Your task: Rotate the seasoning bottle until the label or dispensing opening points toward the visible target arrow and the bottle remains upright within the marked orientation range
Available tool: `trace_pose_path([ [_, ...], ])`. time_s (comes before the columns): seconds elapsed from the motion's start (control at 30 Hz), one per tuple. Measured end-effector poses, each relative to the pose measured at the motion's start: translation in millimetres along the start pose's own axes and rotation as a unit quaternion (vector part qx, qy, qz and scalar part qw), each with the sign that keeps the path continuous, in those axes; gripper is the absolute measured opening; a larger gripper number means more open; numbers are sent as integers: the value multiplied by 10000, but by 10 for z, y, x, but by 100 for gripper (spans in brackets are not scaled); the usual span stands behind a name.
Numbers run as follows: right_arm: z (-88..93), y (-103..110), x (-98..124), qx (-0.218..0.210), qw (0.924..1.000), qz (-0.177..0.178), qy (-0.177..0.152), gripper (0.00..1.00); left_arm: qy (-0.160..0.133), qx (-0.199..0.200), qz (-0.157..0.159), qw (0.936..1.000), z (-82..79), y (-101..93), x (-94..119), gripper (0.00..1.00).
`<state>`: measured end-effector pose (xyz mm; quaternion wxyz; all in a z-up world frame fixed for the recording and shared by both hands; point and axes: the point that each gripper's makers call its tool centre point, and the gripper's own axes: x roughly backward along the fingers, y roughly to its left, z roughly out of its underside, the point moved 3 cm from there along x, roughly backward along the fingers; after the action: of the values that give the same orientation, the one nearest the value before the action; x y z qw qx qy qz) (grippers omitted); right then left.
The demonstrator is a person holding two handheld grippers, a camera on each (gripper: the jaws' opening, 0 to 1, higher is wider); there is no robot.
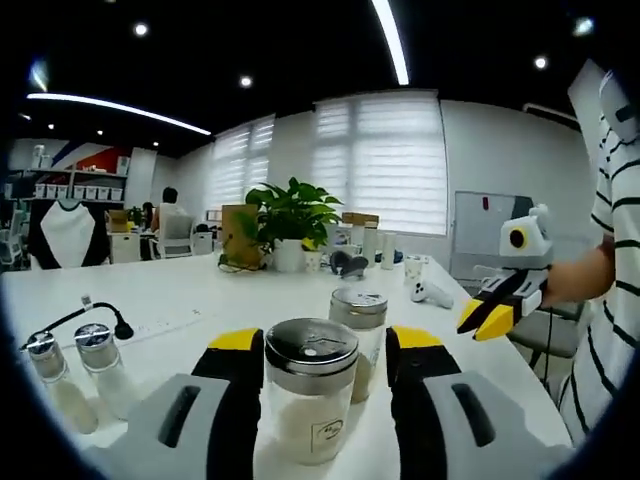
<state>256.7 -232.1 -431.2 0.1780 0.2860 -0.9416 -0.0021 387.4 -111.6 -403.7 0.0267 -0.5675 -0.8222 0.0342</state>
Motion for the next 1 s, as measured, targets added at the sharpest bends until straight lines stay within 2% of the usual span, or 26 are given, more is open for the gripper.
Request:
trace_pose_path([
  [0.07,-7,19,2,9,10000,6,12,10,72,-95,75,9999,30,8,-24,50],
  [0.2,2,49,-7,51,10000,-6,68,10,40,108,253,9996,52,29,-31,47],
  [0.3,0,68,-17,71,9999,-13,92,10,134,-14,176,9998,88,61,-34,41],
  [0.57,-1,102,-50,179,9997,-40,148,10,113,96,127,9998,100,67,-57,41],
  [0.8,5,97,-67,217,9996,-49,176,10,76,102,-194,9997,104,56,-61,41],
  [1.0,14,81,-90,228,9995,-77,203,10,53,110,-722,9973,108,49,-64,41],
])
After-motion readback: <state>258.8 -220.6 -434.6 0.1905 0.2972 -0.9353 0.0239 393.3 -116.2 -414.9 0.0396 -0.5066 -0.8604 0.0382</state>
